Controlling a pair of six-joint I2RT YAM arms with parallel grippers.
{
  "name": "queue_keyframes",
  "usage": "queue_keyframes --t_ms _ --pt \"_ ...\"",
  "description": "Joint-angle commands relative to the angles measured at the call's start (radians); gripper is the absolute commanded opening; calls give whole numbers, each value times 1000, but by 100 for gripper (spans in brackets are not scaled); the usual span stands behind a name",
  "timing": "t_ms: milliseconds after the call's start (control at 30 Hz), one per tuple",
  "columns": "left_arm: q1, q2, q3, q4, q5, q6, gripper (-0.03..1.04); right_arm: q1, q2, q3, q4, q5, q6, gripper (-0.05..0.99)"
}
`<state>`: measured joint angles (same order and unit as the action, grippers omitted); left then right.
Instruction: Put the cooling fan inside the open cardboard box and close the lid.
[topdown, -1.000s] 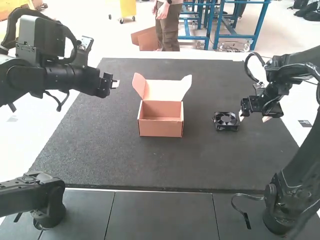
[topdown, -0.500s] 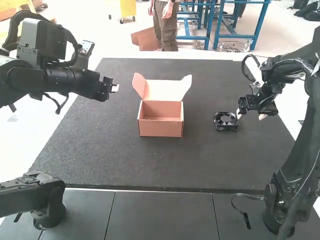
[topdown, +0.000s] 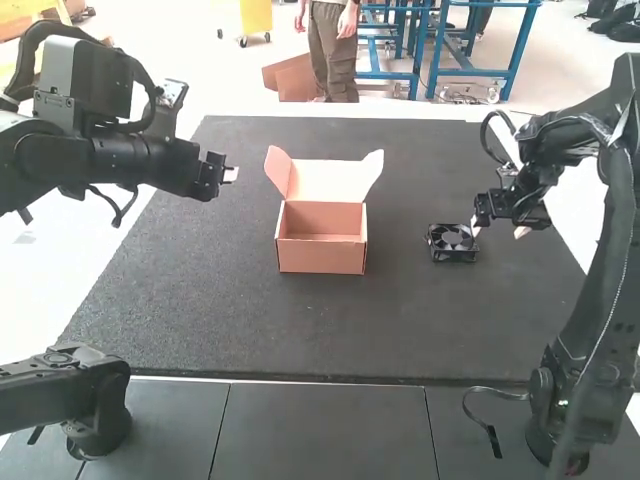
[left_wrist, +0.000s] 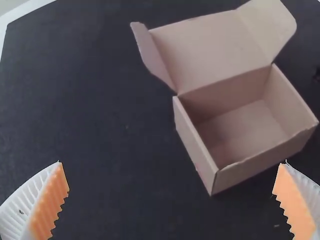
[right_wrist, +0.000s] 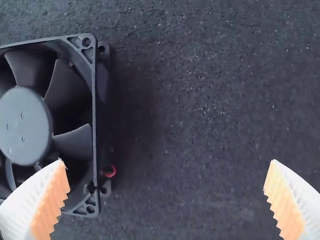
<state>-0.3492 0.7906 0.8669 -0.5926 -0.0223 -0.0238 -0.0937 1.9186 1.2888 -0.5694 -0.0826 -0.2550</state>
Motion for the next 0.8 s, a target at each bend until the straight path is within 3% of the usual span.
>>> queue_keyframes --t_ms 0,767 --pt "-4 -16 -6 14 4 -8 97 8 16 26 -1 -8 -4 90" --pt "-4 -17 -14 4 4 -8 97 41 72 46 -4 0 -3 90"
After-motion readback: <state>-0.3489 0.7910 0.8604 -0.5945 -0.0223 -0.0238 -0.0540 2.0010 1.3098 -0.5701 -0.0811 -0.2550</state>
